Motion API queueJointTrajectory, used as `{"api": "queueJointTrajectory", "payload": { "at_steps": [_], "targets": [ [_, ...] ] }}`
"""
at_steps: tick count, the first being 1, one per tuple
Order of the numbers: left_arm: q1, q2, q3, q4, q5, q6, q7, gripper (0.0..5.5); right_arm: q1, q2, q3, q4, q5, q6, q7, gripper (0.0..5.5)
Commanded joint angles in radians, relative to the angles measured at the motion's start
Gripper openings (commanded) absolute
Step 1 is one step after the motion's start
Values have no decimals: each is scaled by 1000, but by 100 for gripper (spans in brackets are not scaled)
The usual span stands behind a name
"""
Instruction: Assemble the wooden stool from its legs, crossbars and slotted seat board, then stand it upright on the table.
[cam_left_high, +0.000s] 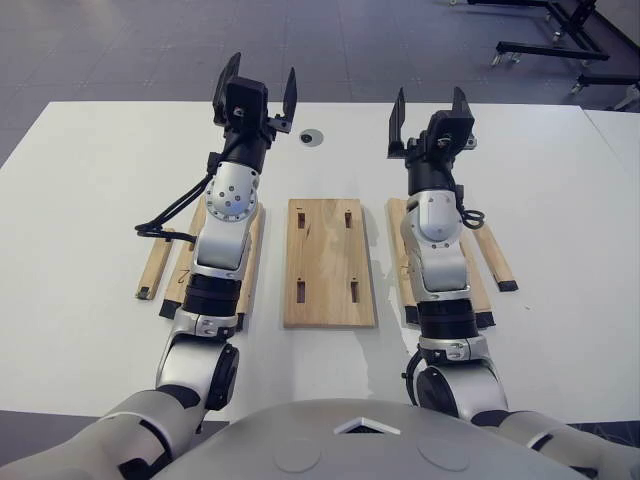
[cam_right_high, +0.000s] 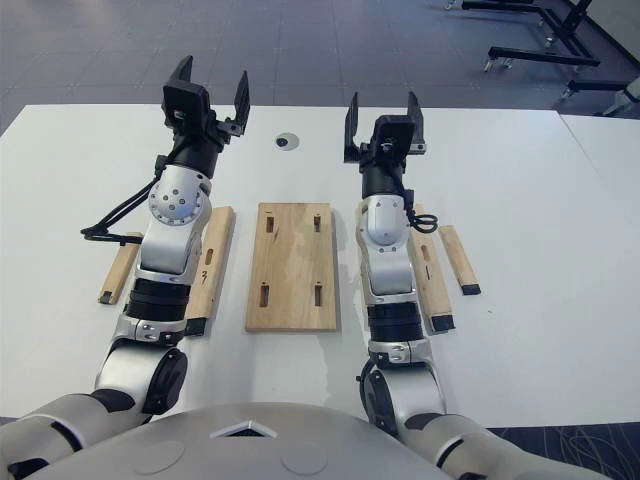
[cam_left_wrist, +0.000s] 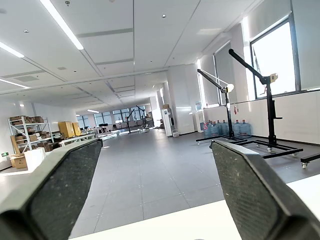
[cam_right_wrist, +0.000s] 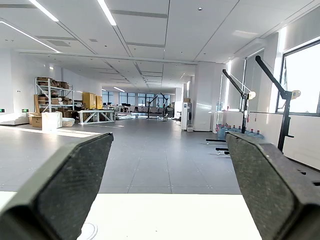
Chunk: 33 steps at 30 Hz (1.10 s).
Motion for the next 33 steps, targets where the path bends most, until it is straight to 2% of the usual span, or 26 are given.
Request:
{"api": "queueJointTrajectory", "payload": {
  "at_steps": [1, 16, 33],
  "targets": [
    [-3, 12, -2, 1, -1, -4, -15, 400, -18, 4, 9, 5, -9, -7, -5, 411],
    [1, 14, -2, -10, -16, 3, -42, 400, -30, 6, 13, 24, -12, -20, -9, 411],
    [13, -16, 8, -7, 0, -11, 35, 400, -86, -38, 4, 61, 3, -9, 42, 411]
  ]
}}
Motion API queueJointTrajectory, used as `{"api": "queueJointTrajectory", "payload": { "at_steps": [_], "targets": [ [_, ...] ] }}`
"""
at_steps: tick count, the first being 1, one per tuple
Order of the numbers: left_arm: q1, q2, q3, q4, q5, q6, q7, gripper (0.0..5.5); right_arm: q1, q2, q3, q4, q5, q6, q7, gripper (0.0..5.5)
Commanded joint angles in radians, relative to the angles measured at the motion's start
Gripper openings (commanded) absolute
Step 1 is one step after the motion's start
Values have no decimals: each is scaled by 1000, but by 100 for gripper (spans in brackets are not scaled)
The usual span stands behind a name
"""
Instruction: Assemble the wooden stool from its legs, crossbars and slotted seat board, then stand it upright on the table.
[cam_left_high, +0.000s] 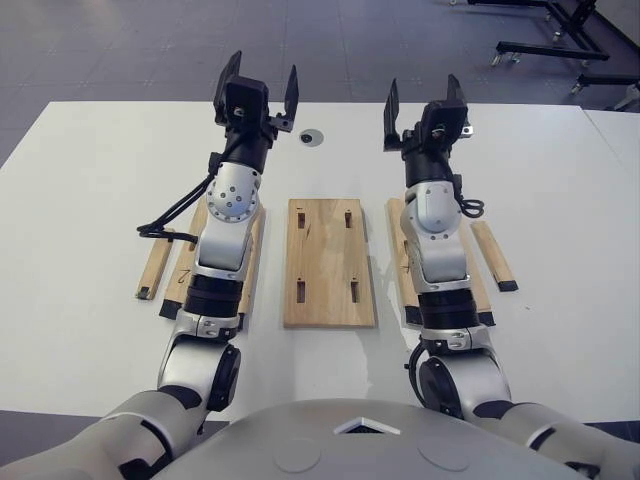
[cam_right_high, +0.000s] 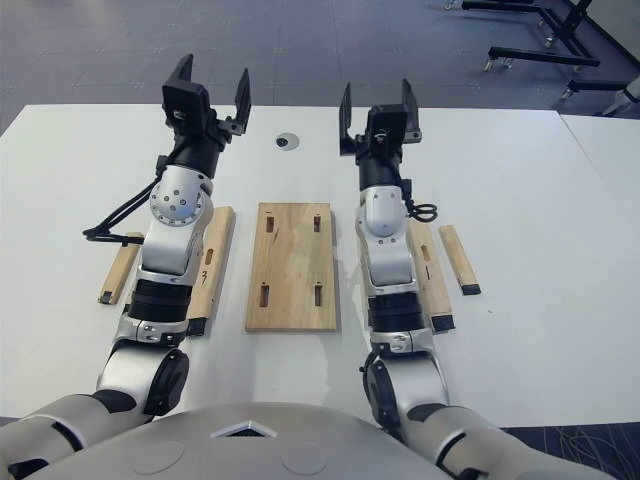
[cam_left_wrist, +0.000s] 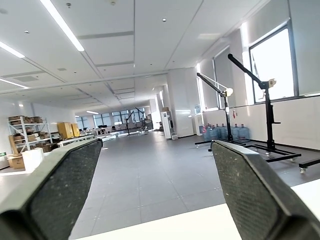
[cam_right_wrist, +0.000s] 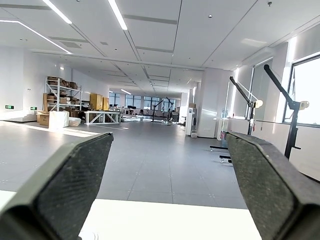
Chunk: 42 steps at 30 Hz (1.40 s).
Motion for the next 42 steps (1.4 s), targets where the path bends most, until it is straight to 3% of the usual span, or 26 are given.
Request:
{"api": "queueJointTrajectory", "payload": {
  "at_steps": [1, 31, 37, 42],
  "targets": [
    [10, -5, 3, 2, 7, -2, 15, 400, -25, -9, -3, 14, 6, 7, 13, 411],
    [27, 11, -7, -7, 12, 2, -16, 400, 16, 12, -4, -11, -6, 8, -34, 411],
    [-50, 95, 24, -128, 59, -21, -26, 400, 13, 5, -9, -6, -7, 3, -34, 411],
    [-44, 79, 0, -119, 54, -22, -23, 400, -2, 3, -8, 3, -6, 4, -30, 411]
  ]
}}
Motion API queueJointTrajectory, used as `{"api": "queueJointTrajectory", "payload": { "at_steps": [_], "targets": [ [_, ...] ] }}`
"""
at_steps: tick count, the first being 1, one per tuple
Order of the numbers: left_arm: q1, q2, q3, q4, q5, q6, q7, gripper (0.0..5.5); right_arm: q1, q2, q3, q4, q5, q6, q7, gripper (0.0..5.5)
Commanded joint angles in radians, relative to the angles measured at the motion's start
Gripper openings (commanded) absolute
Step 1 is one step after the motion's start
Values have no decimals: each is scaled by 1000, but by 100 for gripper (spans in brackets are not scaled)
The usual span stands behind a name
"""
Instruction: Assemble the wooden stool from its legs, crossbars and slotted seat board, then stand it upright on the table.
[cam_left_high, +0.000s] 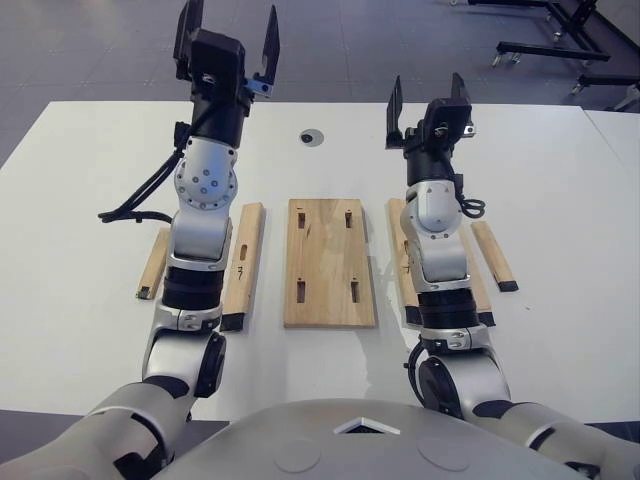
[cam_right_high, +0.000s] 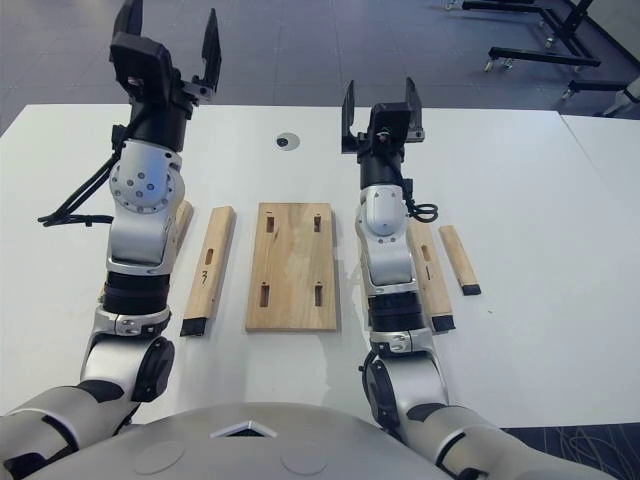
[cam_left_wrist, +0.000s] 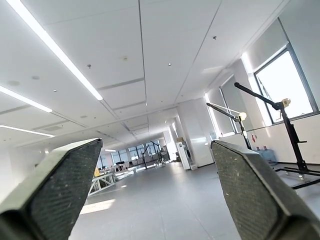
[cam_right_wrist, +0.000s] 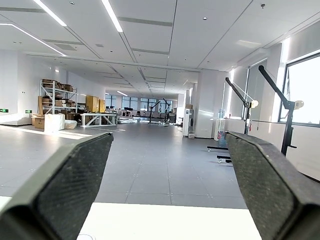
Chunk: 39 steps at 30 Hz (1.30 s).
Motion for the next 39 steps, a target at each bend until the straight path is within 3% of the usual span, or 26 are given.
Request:
{"api": "queueJointTrajectory", "payload": {
  "at_steps": [1, 14, 21, 27, 34, 39],
  "targets": [
    [3, -8, -17, 7, 3, 4, -10, 400, -8, -5, -1, 12, -5, 1, -1, 411],
    [93, -41, -6, 23, -15, 29, 20, 400, -24, -7, -7, 19, 15, 5, 18, 411],
    [203, -68, 12, -64, -20, 86, 46, 400, 74, -41, -33, -127, 87, 112, 102, 411],
    [250, -96, 4, -122, -18, 108, 61, 400, 190, -140, -137, -254, 149, 283, 163, 411],
    [356, -133, -25, -218, 24, 138, 106, 400, 273, -307, -318, -211, 292, 423, 310, 411],
    [412, -161, -54, -252, 43, 146, 129, 400, 343, -391, -336, -174, 324, 448, 417, 411]
  ]
}}
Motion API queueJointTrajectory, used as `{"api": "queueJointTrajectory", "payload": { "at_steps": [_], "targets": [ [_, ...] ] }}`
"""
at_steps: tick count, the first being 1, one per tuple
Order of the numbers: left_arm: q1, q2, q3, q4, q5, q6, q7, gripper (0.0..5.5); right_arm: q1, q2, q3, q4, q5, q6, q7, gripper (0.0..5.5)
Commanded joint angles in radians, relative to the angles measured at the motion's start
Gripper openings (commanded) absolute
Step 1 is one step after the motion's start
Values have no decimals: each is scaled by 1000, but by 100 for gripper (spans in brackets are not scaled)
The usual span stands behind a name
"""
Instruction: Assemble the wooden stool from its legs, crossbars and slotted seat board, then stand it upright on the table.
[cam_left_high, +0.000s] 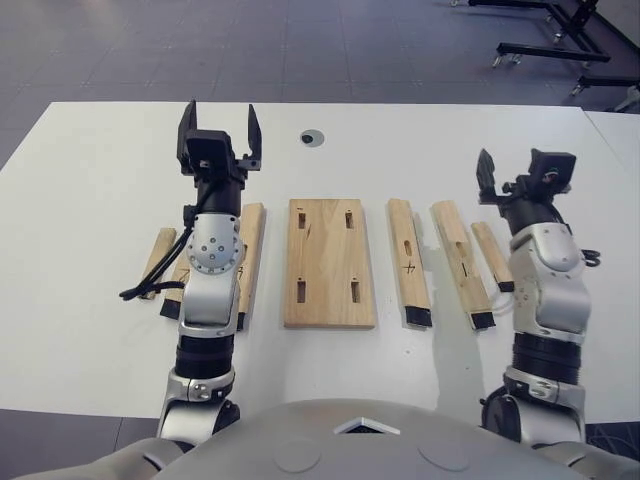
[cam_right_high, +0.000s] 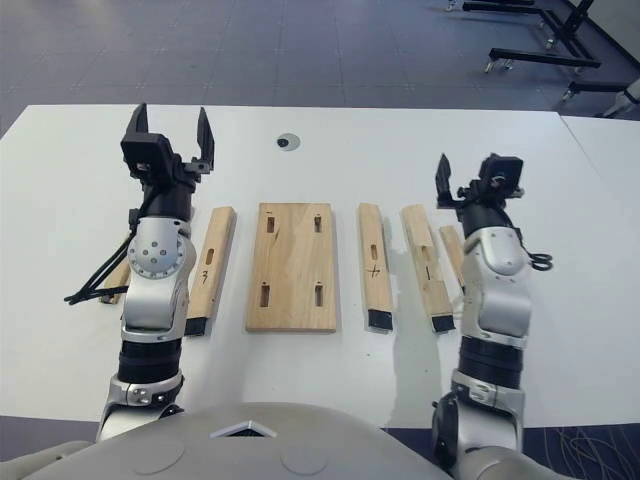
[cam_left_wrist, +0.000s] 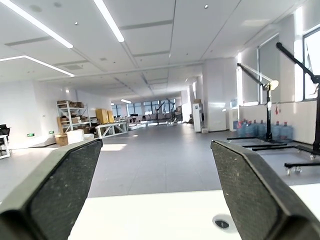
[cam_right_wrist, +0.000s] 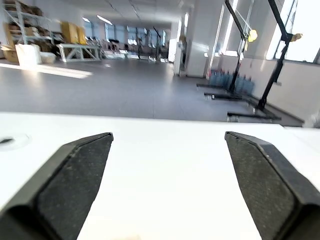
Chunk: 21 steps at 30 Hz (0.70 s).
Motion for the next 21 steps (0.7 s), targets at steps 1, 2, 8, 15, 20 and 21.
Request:
{"api": "queueJointTrajectory", "payload": {
  "at_steps": [1, 2, 8, 15, 20, 21],
  "targets": [
    [34, -22, -27, -21, 24, 14, 17, 400, 53, -61, -3, 20, 24, 11, 85, 411],
    [45, -27, -31, -27, 30, 15, 23, 400, 55, -73, -2, 30, 28, 16, 103, 411],
    [75, -37, -58, -52, 50, 22, 41, 400, 189, -108, -36, 62, 59, 66, 165, 411],
    [93, -40, -80, -67, 61, 27, 58, 400, 300, -153, -42, 80, 66, 105, 228, 411],
    [97, -43, -83, -71, 63, 26, 64, 400, 346, -201, -20, 121, 66, 158, 291, 411],
    [96, -45, -85, -73, 64, 27, 66, 399, 356, -209, -17, 125, 68, 173, 302, 393]
  ]
}}
